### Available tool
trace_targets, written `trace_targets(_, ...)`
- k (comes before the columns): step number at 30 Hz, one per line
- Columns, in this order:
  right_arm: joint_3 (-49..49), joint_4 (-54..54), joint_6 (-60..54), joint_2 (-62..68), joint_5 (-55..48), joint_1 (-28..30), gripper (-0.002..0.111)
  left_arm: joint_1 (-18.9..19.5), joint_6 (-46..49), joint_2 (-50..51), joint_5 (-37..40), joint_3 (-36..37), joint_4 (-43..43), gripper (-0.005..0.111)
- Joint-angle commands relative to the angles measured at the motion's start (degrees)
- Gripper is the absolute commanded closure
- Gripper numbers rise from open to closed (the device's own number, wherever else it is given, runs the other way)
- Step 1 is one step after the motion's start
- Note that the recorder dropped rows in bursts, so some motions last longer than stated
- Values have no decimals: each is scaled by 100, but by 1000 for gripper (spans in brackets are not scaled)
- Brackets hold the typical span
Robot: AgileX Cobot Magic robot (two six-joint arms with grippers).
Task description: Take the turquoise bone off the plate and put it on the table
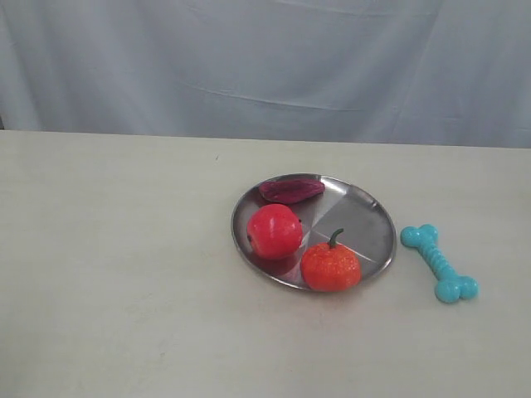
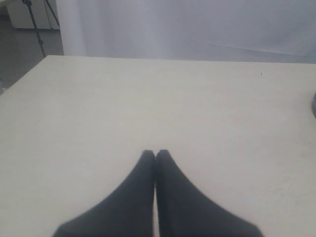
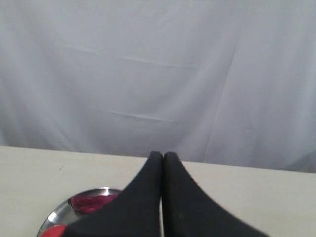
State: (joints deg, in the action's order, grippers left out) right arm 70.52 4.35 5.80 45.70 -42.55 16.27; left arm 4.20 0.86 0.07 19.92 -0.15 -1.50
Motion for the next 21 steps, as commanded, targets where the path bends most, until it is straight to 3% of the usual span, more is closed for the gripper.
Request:
trace_targets(1,-20,3,15,-569,35,9,108,26,-24,-7,-31,15,5,107)
trace_targets(21,-210,-61,254,-2721,74,24,108,26,-24,-7,-31,15,5,107)
